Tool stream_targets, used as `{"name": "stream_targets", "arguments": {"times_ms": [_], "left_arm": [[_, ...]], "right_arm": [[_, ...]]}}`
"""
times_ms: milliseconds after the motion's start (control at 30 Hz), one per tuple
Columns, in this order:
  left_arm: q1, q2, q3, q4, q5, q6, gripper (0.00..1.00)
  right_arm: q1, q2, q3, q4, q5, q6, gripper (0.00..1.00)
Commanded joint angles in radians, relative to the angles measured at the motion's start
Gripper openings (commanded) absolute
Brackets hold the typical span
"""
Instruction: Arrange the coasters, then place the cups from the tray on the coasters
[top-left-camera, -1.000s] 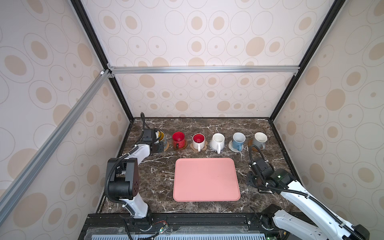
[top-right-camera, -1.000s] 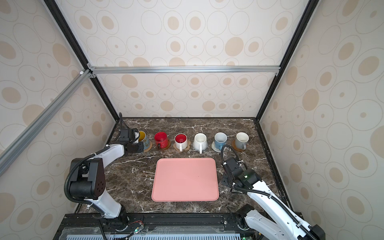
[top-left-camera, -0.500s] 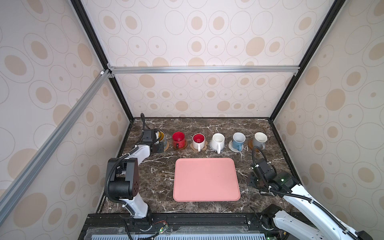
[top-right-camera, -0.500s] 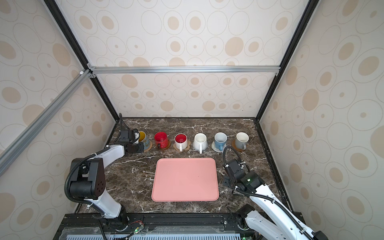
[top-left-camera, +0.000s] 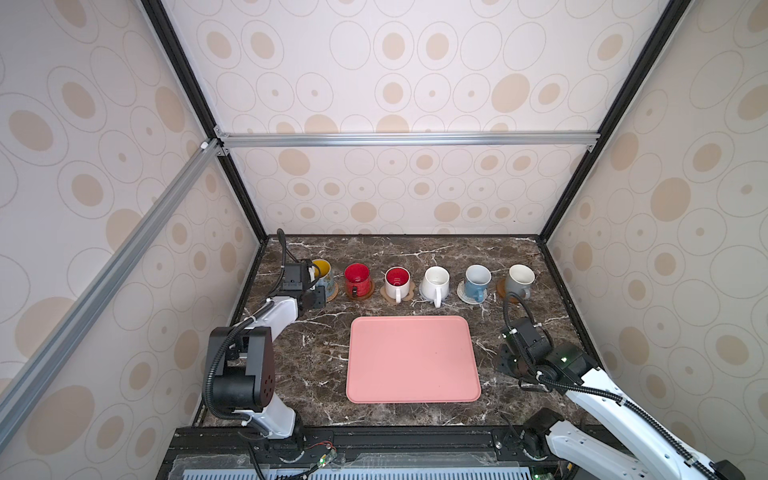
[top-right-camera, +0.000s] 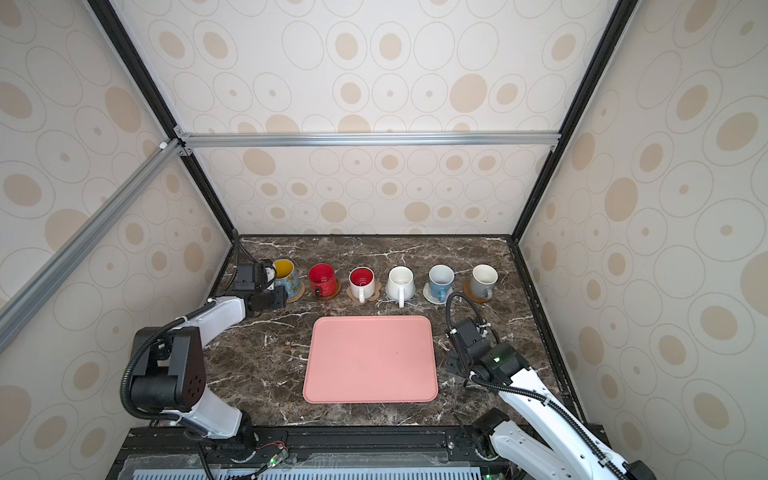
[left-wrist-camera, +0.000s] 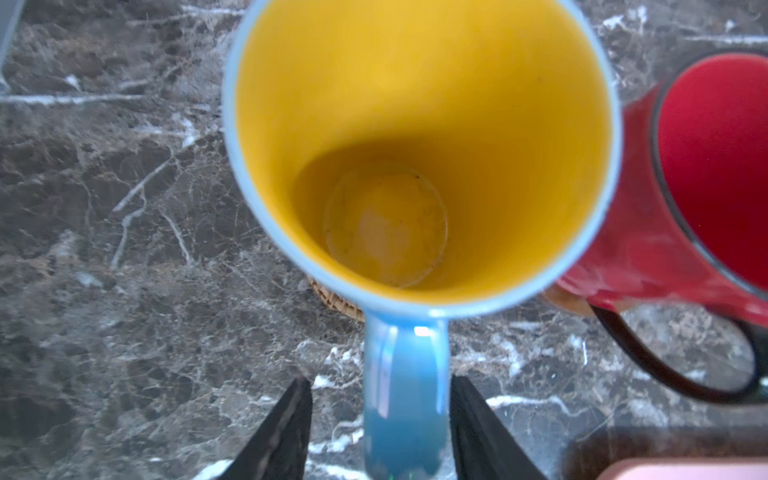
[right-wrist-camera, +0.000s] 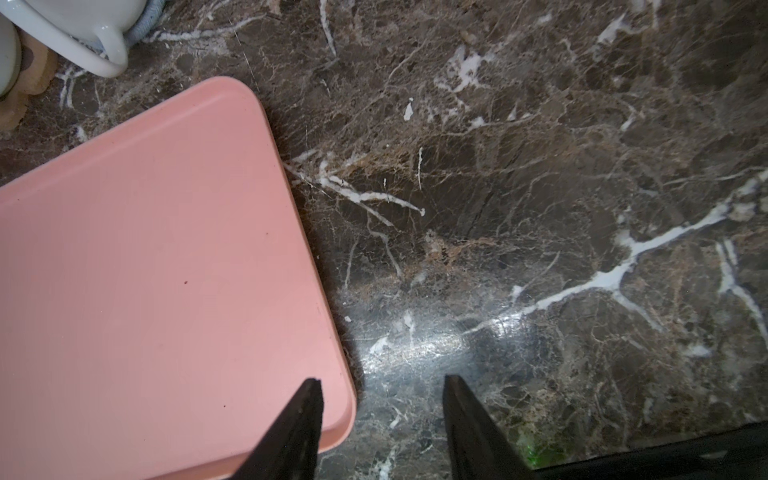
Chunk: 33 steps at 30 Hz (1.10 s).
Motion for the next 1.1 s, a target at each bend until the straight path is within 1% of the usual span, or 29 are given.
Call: {"name": "stream_targets", "arguments": {"times_ms": [0,167,267,367,533,567,600,633,767,833,900,1000,1033,1067], "left_arm": [[0.007,-0.050,-0.006,-0.003,-0.011,0.013,0.62],[0.007,-0.119,-0.022,-0.012,-0.010,0.007,0.67],[0.007,-0.178,-0.046,-0.003,0.027,0.013,0.70],[0.007,-0.272,-0.105,0.037,0.059,0.012,0.74],[0.007,-0.462,-0.223,0.117,0.047,-0.027,0.80],[0.007,-0.500,-0.244,0.129,0.039,-0.037,0.83],[0.007,-0.534,-0.263,0.140,0.031,-0.048,0.90],[0.007,-0.558,-0.282,0.149,0.028,-0.055,0.99],[0.007,-0.637,-0.376,0.203,0.007,-0.070,1.00],[0.007,-0.662,-0.395,0.205,-0.010,-0.088,1.00],[0.007,-0.691,-0.411,0.211,-0.025,-0.115,1.00],[0.007,-0.740,-0.467,0.272,-0.021,-0.136,1.00],[0.007,-0.764,-0.499,0.310,-0.019,-0.133,1.00],[0.007,-0.791,-0.537,0.352,-0.021,-0.133,1.00]], "right_arm": [[-0.006,0.003,0.027,-0.030,0.028,-0.007,0.51],[-0.005,-0.003,0.027,-0.034,0.028,-0.004,0.51],[-0.006,-0.008,0.028,-0.034,0.032,-0.005,0.51],[-0.006,-0.008,0.034,-0.038,0.040,-0.006,0.51],[-0.006,-0.011,0.041,-0.031,0.076,-0.024,0.51],[-0.006,-0.015,0.044,-0.025,0.085,-0.031,0.51],[-0.005,-0.016,0.047,-0.017,0.094,-0.039,0.51],[-0.005,-0.018,0.048,-0.010,0.102,-0.047,0.51],[-0.005,-0.027,0.046,0.047,0.139,-0.073,0.54],[-0.005,-0.030,0.045,0.077,0.144,-0.088,0.57],[-0.005,-0.029,0.043,0.099,0.156,-0.100,0.62],[-0.005,-0.029,0.039,0.133,0.185,-0.120,0.69],[-0.006,-0.030,0.039,0.144,0.197,-0.125,0.73],[-0.006,-0.029,0.041,0.151,0.215,-0.128,0.82]]}}
